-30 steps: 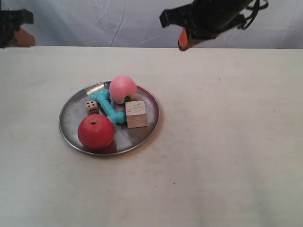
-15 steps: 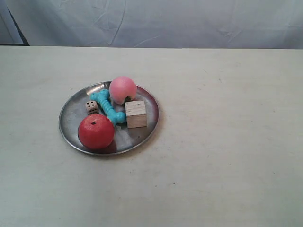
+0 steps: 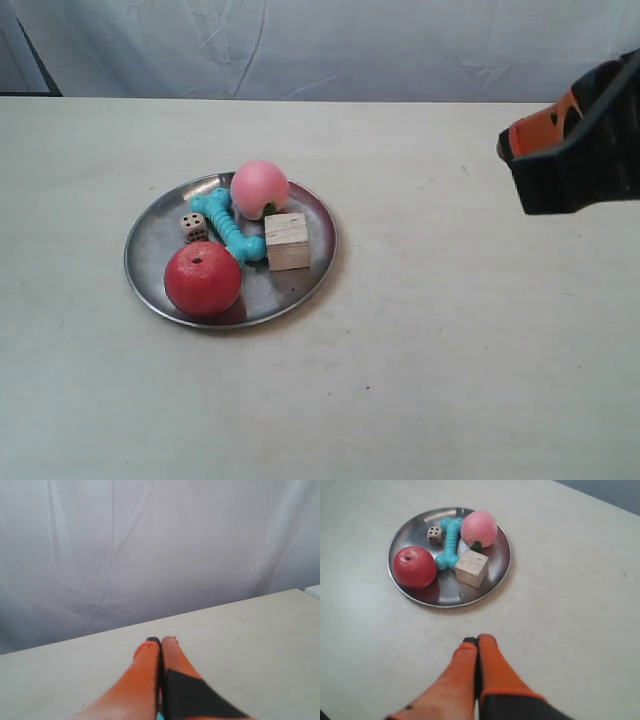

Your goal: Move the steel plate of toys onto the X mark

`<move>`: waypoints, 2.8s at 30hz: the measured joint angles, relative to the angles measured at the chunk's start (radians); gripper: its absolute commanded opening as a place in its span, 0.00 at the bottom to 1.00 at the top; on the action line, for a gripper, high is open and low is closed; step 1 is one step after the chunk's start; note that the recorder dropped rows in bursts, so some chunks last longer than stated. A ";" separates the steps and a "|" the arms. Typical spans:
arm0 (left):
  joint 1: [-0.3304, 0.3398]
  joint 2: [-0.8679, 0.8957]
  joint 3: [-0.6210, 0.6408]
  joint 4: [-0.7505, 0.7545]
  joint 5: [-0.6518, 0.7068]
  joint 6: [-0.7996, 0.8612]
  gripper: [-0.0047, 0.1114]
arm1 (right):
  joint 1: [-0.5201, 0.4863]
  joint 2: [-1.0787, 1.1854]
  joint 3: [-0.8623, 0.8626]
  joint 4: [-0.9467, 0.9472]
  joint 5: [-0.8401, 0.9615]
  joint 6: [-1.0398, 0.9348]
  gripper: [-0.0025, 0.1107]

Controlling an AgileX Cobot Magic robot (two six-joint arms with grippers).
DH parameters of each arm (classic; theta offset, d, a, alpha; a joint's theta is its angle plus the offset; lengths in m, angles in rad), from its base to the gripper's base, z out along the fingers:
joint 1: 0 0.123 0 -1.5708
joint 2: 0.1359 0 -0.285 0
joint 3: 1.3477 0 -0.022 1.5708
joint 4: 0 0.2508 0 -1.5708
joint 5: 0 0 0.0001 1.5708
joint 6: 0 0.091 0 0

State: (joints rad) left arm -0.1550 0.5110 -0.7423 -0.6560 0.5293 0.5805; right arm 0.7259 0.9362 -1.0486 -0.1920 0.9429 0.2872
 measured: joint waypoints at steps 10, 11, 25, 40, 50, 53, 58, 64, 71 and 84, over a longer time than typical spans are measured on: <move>0.000 -0.004 0.002 -0.050 0.038 -0.002 0.04 | -0.114 -0.096 0.010 0.115 -0.042 0.002 0.01; 0.000 -0.004 0.002 -0.053 0.040 -0.002 0.04 | -0.149 -0.131 0.016 0.138 -0.057 0.004 0.01; 0.000 -0.004 0.004 -0.070 0.044 -0.002 0.04 | -0.570 -0.680 0.453 0.201 -0.519 0.004 0.01; 0.000 -0.004 0.004 -0.070 0.045 -0.004 0.04 | -0.819 -0.929 1.045 0.204 -0.589 0.004 0.01; 0.000 -0.004 0.004 -0.070 0.066 -0.004 0.04 | -0.819 -0.929 1.046 0.204 -0.650 0.004 0.01; 0.000 -0.004 0.004 -0.070 0.066 -0.004 0.04 | -0.819 -0.929 1.046 0.204 -0.650 0.004 0.01; 0.000 -0.004 0.004 -0.070 0.066 -0.004 0.04 | -0.819 -0.929 1.046 0.204 -0.650 0.004 0.01; 0.000 -0.004 0.033 -0.114 0.034 -0.002 0.04 | -0.819 -0.929 1.046 0.204 -0.650 0.004 0.01; 0.000 0.042 0.244 -0.187 -0.225 0.000 0.04 | -0.819 -0.929 1.046 0.204 -0.650 0.004 0.01; 0.072 -0.330 0.552 0.084 -0.452 -0.015 0.04 | -0.819 -0.929 1.046 0.204 -0.655 0.004 0.01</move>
State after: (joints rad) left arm -0.0825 0.1812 -0.1906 -0.5721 0.0770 0.5656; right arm -0.0935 0.0074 -0.0026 0.0125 0.2876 0.2911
